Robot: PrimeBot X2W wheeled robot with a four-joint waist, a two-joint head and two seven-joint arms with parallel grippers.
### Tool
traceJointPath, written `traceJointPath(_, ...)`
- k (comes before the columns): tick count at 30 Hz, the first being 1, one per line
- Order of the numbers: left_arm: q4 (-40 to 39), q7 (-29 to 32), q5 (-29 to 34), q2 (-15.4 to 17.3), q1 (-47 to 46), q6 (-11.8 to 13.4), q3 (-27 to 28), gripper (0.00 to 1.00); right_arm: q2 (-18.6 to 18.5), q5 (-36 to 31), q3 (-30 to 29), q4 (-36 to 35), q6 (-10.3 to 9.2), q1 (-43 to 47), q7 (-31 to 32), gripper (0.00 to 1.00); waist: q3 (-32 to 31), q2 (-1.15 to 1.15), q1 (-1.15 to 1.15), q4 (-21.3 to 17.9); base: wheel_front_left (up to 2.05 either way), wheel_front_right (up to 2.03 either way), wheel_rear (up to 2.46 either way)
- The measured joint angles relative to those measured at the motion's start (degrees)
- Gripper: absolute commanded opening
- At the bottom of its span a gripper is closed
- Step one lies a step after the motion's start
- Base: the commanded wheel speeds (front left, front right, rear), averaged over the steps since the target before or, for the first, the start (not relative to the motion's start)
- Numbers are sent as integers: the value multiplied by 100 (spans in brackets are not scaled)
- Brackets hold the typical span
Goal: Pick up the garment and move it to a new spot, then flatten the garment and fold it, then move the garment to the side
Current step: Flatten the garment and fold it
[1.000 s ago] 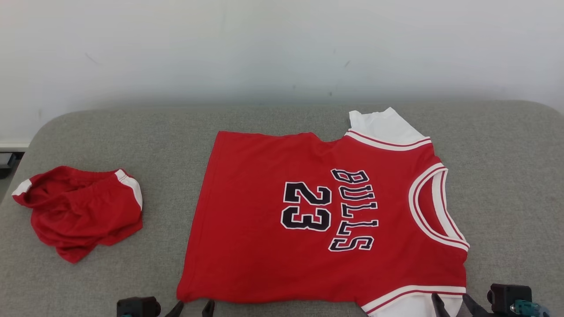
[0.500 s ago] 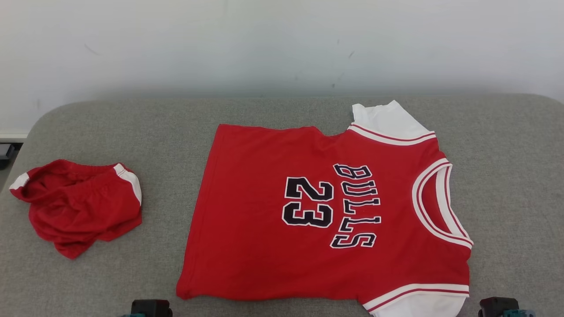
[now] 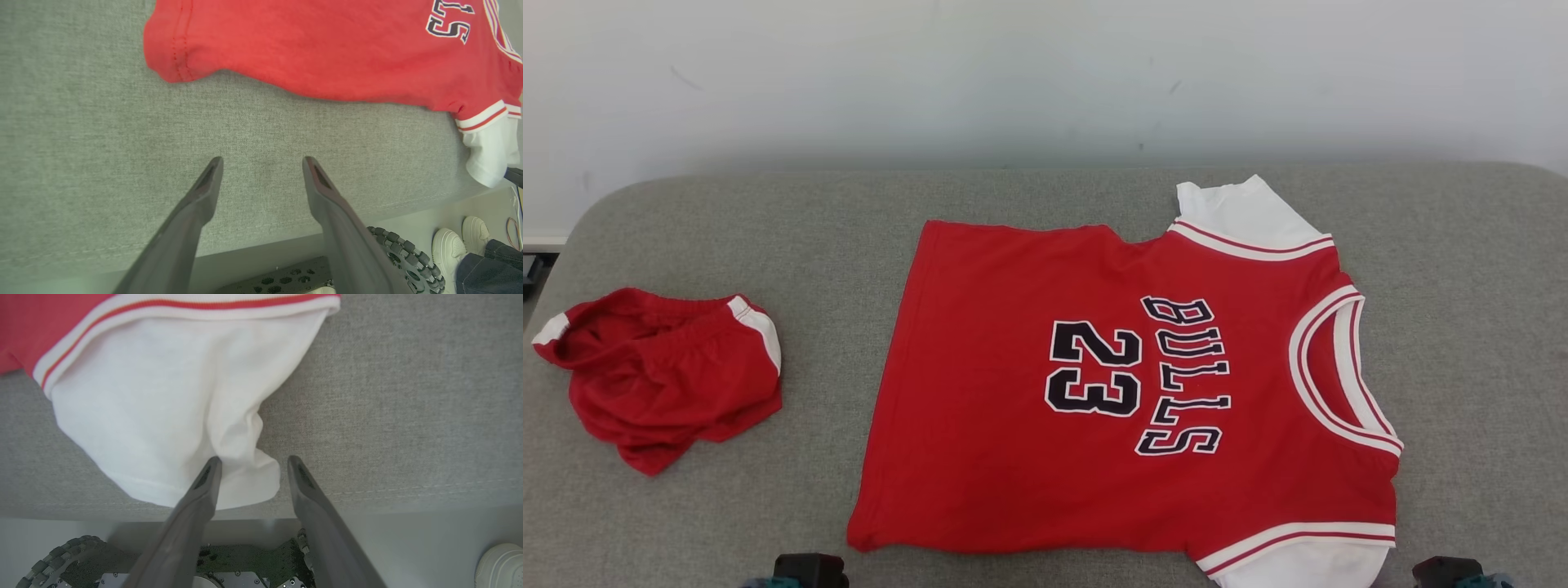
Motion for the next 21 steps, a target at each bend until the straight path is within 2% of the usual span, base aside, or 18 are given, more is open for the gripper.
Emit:
traceJointPath(1, -8, 21, -12, -1, -1, 0, 4, 100, 0, -44, -5, -27, 0, 4, 44, 66, 19, 0, 0, 2, 0, 0, 0)
traceJointPath(2, -15, 49, -15, 0, -2, 1, 9, 100, 4, -78, -21, -55, 0, 4, 48, 62, 39, 0, 0, 4, 0, 0, 0)
traceJointPath(3, -13, 65, -15, -2, -8, 1, 13, 100, 7, -99, -34, -65, -1, -5, 92, 50, 57, 0, 0, 6, 0, 0, 0)
traceJointPath(4, -14, 71, -15, -2, -12, 3, 19, 100, 11, -114, -48, -68, -1, -11, 137, 16, 70, 0, 0, 9, 0, 0, 0)
traceJointPath(5, -20, 93, -15, -1, -13, 23, 19, 100, 20, -118, -67, -82, -3, -6, 145, 0, 82, 0, 0, 12, 0, 0, 0)
traceJointPath(17, 49, 108, -48, -25, -176, 92, 286, 100, 111, -213, -187, -142, -5, -23, 439, 0, 140, 0, 0, 41, 0, 0, 0)
traceJointPath(21, 126, 34, 140, 109, -413, 98, 461, 100, 136, -229, -194, -197, -5, -23, 500, 0, 147, 0, 0, 36, 0, 0, 0)
